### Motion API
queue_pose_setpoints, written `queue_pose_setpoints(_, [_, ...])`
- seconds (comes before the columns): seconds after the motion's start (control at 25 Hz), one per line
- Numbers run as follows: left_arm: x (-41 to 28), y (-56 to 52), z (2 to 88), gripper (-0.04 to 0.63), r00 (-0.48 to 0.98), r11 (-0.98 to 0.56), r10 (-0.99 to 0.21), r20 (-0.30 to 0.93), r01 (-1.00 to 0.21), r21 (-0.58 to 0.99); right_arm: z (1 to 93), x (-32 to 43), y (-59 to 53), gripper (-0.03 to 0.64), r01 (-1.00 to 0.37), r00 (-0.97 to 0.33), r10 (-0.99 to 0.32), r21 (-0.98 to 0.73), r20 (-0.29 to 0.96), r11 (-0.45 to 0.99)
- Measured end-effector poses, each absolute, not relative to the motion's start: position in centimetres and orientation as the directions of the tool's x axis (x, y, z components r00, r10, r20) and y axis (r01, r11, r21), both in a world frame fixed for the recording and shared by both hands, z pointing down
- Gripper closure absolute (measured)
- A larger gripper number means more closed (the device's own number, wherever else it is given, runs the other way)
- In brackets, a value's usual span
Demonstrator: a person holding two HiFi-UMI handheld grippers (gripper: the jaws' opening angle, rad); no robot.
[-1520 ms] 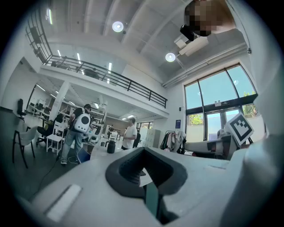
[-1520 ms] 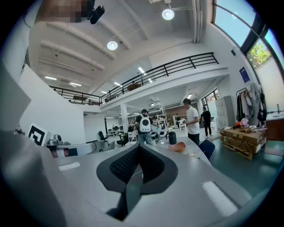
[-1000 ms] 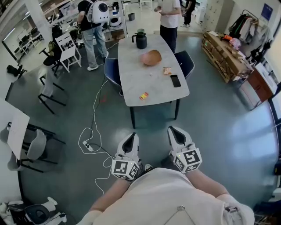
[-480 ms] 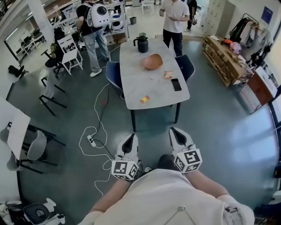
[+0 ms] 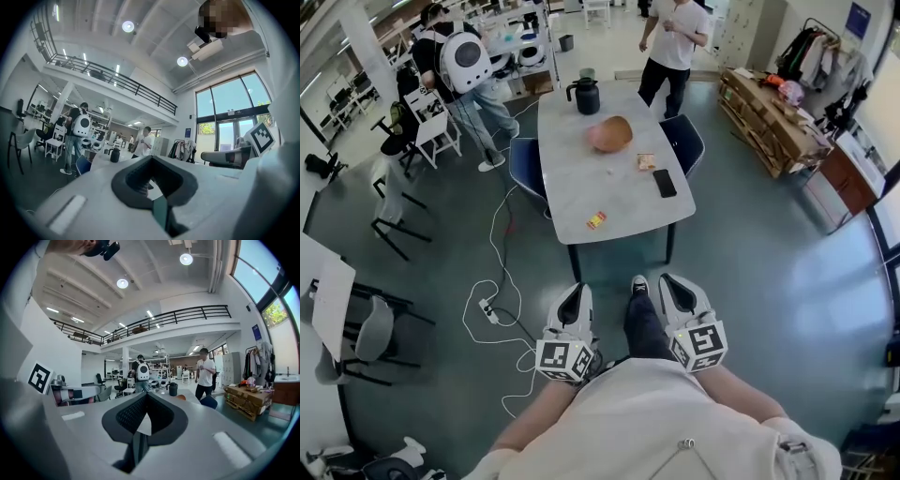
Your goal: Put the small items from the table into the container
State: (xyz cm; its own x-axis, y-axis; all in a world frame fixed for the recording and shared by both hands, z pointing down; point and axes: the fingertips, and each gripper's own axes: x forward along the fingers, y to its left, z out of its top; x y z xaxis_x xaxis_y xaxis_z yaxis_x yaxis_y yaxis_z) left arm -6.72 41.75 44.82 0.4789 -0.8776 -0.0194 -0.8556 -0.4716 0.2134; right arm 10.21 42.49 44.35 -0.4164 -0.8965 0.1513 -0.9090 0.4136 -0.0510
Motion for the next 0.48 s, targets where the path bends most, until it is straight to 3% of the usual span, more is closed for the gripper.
queue_pose_setpoints(0.48, [-6.8, 23.0, 46.3, 0.592, 0.394, -0.377, -0.917, 0.063, -0.908, 0.184, 46.6, 10.7, 21.3, 0.588, -0.874, -0.486, -0.862, -0.086, 0.148, 0.478])
